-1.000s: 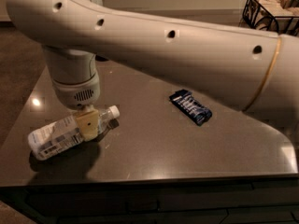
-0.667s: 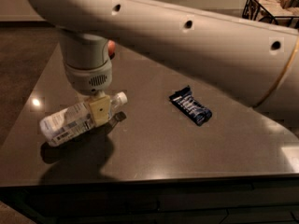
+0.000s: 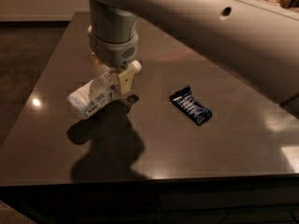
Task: Place blue plastic bottle upright
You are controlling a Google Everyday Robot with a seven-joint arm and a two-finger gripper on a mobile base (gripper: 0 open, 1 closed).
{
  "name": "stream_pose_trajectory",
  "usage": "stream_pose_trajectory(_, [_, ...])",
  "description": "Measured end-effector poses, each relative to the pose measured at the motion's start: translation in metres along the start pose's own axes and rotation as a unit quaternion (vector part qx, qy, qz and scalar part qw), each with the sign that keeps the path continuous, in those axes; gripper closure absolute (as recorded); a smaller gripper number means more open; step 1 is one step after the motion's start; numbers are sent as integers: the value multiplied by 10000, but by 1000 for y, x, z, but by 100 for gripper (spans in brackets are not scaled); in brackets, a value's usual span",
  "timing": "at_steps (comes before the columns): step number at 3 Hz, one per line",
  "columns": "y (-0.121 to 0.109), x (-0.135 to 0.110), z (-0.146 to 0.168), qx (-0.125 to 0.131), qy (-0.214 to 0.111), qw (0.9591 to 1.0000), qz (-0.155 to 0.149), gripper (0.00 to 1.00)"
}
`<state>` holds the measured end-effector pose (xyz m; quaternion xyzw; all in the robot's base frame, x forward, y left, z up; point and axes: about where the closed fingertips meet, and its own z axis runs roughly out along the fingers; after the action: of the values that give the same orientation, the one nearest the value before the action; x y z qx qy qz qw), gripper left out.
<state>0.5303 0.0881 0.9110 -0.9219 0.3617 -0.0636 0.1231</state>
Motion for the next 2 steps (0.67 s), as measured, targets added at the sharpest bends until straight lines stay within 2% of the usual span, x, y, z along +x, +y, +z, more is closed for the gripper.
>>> stream_pose_trajectory(1, [-7,27,-12,656,332,9964,-419,100])
stream_pose_trajectory(2, [-14,43,-28,1289,560,9878,-676,100])
